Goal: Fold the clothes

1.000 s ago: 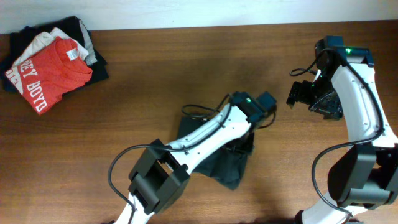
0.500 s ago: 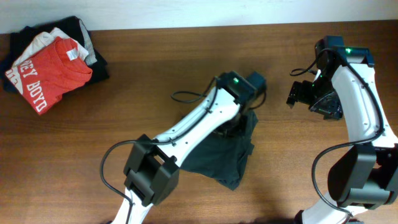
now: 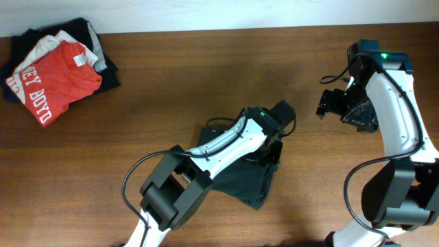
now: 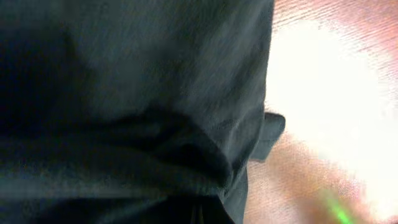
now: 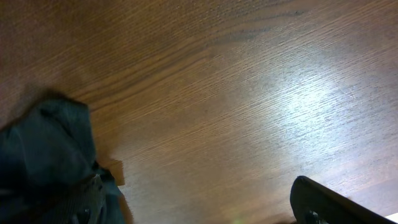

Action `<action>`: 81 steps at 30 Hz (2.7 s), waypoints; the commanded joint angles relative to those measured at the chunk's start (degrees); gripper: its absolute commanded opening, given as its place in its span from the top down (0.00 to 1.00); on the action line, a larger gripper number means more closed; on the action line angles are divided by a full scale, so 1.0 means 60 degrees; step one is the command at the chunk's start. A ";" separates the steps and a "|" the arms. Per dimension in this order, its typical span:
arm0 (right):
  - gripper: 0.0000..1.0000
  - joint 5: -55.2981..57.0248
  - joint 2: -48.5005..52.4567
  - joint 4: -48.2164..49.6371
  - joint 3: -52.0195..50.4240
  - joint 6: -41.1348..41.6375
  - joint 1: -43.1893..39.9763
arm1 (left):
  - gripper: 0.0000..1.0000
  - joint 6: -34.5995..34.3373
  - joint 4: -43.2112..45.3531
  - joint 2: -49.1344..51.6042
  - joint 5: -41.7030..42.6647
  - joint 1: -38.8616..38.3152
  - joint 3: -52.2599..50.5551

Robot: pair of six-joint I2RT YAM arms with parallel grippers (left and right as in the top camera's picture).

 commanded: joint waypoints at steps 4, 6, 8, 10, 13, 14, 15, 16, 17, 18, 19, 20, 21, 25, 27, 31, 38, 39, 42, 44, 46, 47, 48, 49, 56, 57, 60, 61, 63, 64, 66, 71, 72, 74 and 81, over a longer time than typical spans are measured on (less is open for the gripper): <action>0.01 0.0022 -0.0135 0.0004 0.0113 0.0095 -0.0033 | 0.97 0.0168 -0.3340 -0.1512 -0.0160 0.0029 0.2306; 0.01 0.0022 -0.0135 0.0004 0.0113 0.0091 -0.0033 | 0.96 0.0168 -0.4280 -0.1486 -0.0171 0.0011 0.2186; 0.01 0.0022 -0.0135 0.0004 0.0113 0.0091 -0.0033 | 0.96 0.0168 -0.4313 -0.1486 -0.0160 -0.0171 0.1541; 0.01 0.0022 -0.0135 0.0004 0.0113 0.0091 -0.0033 | 0.97 0.0164 -0.3858 -0.1475 -0.0138 -0.0393 0.0761; 0.01 0.0022 -0.0135 0.0004 0.0113 0.0091 -0.0033 | 0.87 -0.0408 -0.1803 -0.1472 0.0036 -0.0794 -0.1042; 0.01 0.0022 -0.0135 0.0004 0.0113 0.0091 -0.0033 | 0.87 -0.0798 -0.1140 -0.1472 0.0044 -0.0863 -0.1599; 0.01 0.0022 -0.0135 0.0004 0.0113 0.0091 -0.0033 | 0.87 -0.1053 -0.0699 -0.1472 0.0047 -0.0882 -0.2044; 0.01 0.0022 -0.0135 0.0004 0.0113 0.0095 -0.0033 | 0.87 -0.1115 -0.0357 -0.1472 0.0098 -0.0882 -0.2375; 0.01 0.0022 -0.0135 0.0004 0.0113 0.0091 -0.0033 | 0.87 -0.1115 -0.0011 -0.1472 0.0127 -0.0878 -0.2626; 0.01 0.0022 -0.0135 0.0004 0.0113 0.0091 -0.0033 | 0.86 -0.1107 0.0284 -0.1472 0.0120 -0.0889 -0.2747; 0.01 0.0022 -0.0135 0.0004 0.0113 0.0091 -0.0033 | 0.86 -0.1104 0.0488 -0.1472 0.0142 -0.0900 -0.2750; 0.01 0.0022 -0.0135 0.0004 0.0113 0.0095 -0.0033 | 0.86 -0.1100 0.0641 -0.1472 0.0197 -0.0929 -0.2750; 0.01 0.0022 -0.0135 0.0004 0.0113 0.0091 -0.0033 | 0.86 -0.1060 0.0736 -0.1472 0.0390 -0.0940 -0.2728; 0.01 0.0022 -0.0135 0.0004 0.0113 0.0091 -0.0033 | 0.75 0.0444 -0.1096 -0.1716 0.0780 -0.0882 -0.0688; 0.01 0.0022 -0.0135 0.0004 0.0113 0.0091 -0.0033 | 0.65 0.0452 -0.2463 -0.1938 -0.0353 -0.0707 0.0594; 0.02 0.0022 -0.0135 0.0004 0.0113 0.0091 -0.0033 | 0.01 0.0459 -0.4033 -0.2222 -0.2233 0.0725 0.1843; 0.01 0.0022 -0.0135 0.0004 0.0113 0.0091 -0.0033 | 0.01 0.1770 -0.4175 -0.2222 -0.1599 0.4750 0.0532; 0.01 0.0022 -0.0135 0.0004 0.0113 0.0091 -0.0033 | 0.01 0.2331 -0.3810 -0.2222 -0.0925 0.5071 -0.0004; 0.01 0.0022 -0.0135 0.0004 0.0113 0.0091 -0.0033 | 0.01 0.3865 -0.2302 -0.2222 0.0867 0.5894 -0.1836; 0.01 0.0022 -0.0135 0.0004 0.0113 0.0091 -0.0033 | 0.01 0.4951 -0.1545 -0.2222 0.2783 0.6386 -0.2681; 0.01 0.0022 -0.0135 0.0004 0.0113 0.0091 -0.0033 | 0.01 0.5668 -0.1024 -0.2222 0.3978 0.6805 -0.3286; 0.01 0.0022 -0.0135 0.0004 0.0113 0.0091 -0.0033 | 0.01 0.5668 -0.1002 -0.2218 0.3978 0.6841 -0.3391; 0.01 0.0022 -0.0135 0.0004 0.0113 0.0091 -0.0033 | 0.01 0.5810 -0.0958 -0.2222 0.4087 0.6845 -0.3523; 0.01 0.0022 -0.0135 0.0004 0.0113 0.0095 -0.0033 | 0.01 0.6051 -0.0896 -0.2222 0.4448 0.6765 -0.3701; 0.01 0.0022 -0.0135 0.0004 0.0113 0.0091 -0.0033 | 0.03 0.5497 0.0943 -0.2218 0.4914 0.6073 -0.5380; 0.01 0.0022 -0.0135 0.0004 0.0113 0.0091 -0.0033 | 0.06 0.5468 0.1155 -0.2218 0.4947 0.6018 -0.5588; 0.01 0.0022 -0.0135 0.0004 0.0113 0.0091 -0.0033 | 0.23 0.5282 0.1566 -0.2218 0.5060 0.5883 -0.5938; 0.01 0.0022 -0.0135 0.0004 0.0113 0.0091 -0.0033 | 0.42 0.5220 0.1869 -0.2218 0.5202 0.5774 -0.6065; 0.01 0.0022 -0.0135 0.0004 0.0113 0.0095 -0.0033 | 0.71 0.4852 0.2175 -0.2222 0.5180 0.5690 -0.6073; 0.01 0.0022 -0.0135 0.0004 0.0113 0.0091 -0.0033 | 0.79 0.4699 0.2266 -0.2222 0.5184 0.5723 -0.6069; 0.01 0.0022 -0.0135 0.0004 0.0113 0.0095 -0.0033 | 0.99 0.4528 0.2361 -0.2222 0.5180 0.5945 -0.5934; 0.01 0.0022 -0.0135 0.0004 0.0113 0.0091 -0.0033 | 0.99 0.3883 0.2240 -0.2222 0.4550 0.6976 -0.4856; 0.01 0.0022 -0.0135 0.0004 0.0113 0.0091 -0.0033 | 0.99 0.3785 0.2211 -0.2222 0.4007 0.7471 -0.4579; 0.01 0.0022 -0.0135 0.0004 0.0113 0.0091 -0.0033 | 0.99 0.3468 0.2182 -0.2222 0.2962 0.8222 -0.4368; 0.01 0.0022 -0.0135 0.0004 0.0113 0.0091 -0.0033 | 0.99 0.1566 -0.0062 -0.2222 0.0098 1.1999 -0.3592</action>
